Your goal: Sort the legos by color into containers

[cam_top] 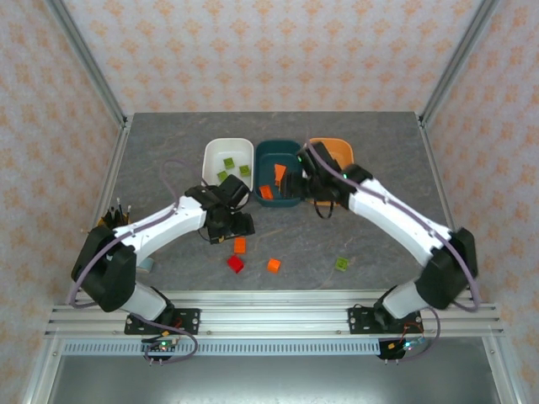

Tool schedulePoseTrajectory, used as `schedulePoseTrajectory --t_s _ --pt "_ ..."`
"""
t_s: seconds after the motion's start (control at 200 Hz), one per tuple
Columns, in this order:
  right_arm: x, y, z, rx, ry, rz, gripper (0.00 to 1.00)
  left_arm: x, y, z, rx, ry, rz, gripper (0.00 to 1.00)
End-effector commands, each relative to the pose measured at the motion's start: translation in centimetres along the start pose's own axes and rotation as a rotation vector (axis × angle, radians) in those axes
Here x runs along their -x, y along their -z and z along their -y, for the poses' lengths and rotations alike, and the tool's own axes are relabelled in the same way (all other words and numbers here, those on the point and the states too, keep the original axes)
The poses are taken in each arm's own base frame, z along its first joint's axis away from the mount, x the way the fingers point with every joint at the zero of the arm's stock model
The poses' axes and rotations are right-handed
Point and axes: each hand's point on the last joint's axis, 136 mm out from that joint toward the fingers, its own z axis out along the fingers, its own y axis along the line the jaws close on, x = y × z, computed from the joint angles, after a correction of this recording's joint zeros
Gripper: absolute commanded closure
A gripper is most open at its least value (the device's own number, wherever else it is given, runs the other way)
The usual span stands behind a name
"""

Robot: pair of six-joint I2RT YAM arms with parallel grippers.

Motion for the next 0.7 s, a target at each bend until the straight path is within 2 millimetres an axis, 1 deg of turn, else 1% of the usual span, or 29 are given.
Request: schedulePoseTrajectory --t_s 0.0,0.065,0.14,0.24,0.315,0.47,0.535,0.586,0.641,0.696 --pt "-3.5 0.2 0.5 0.02 -0.005 -0.041 0.33 -0.6 -1.8 -1.0 0.067 -0.046 -0.036 0.24" --pt "-5.1 0.9 0.7 0.036 -0.016 -0.056 0.32 -0.6 -2.5 -0.8 0.073 -0.059 -0.048 0.24" --pt "-6.3 1.4 1.2 0.036 -0.027 -0.07 0.32 -0.4 -3.2 -1.0 0.102 -0.069 -0.056 0.24" --pt "-6.6 2.0 1.6 0.031 -0.038 -0.064 0.32 -0.5 -4.2 -1.5 0.145 -0.081 -0.074 0.31" --pt "-6.4 2.4 1.6 0.028 -0.042 -0.05 0.32 -0.6 -5.0 -1.4 0.145 -0.083 -0.083 0.38" --pt "-6.3 2.2 1.5 0.031 -0.052 -0.051 0.32 -0.8 -5.8 -1.2 0.173 -0.107 -0.085 0.53" --pt "-6.5 2.1 1.5 0.035 -0.059 -0.056 0.33 -0.7 -5.9 -1.1 0.183 -0.108 -0.074 0.62" --pt "-6.5 2.2 1.5 0.037 -0.06 -0.055 0.33 -0.4 -5.5 -1.0 0.185 -0.106 -0.055 0.69" --pt "-6.4 2.4 1.5 0.038 -0.06 -0.051 0.33 0.2 -4.7 -0.6 0.18 -0.105 -0.026 0.71" --pt "-6.2 2.8 1.6 0.034 -0.061 -0.036 0.33 1.1 -3.4 0.1 0.168 -0.108 0.007 0.72"
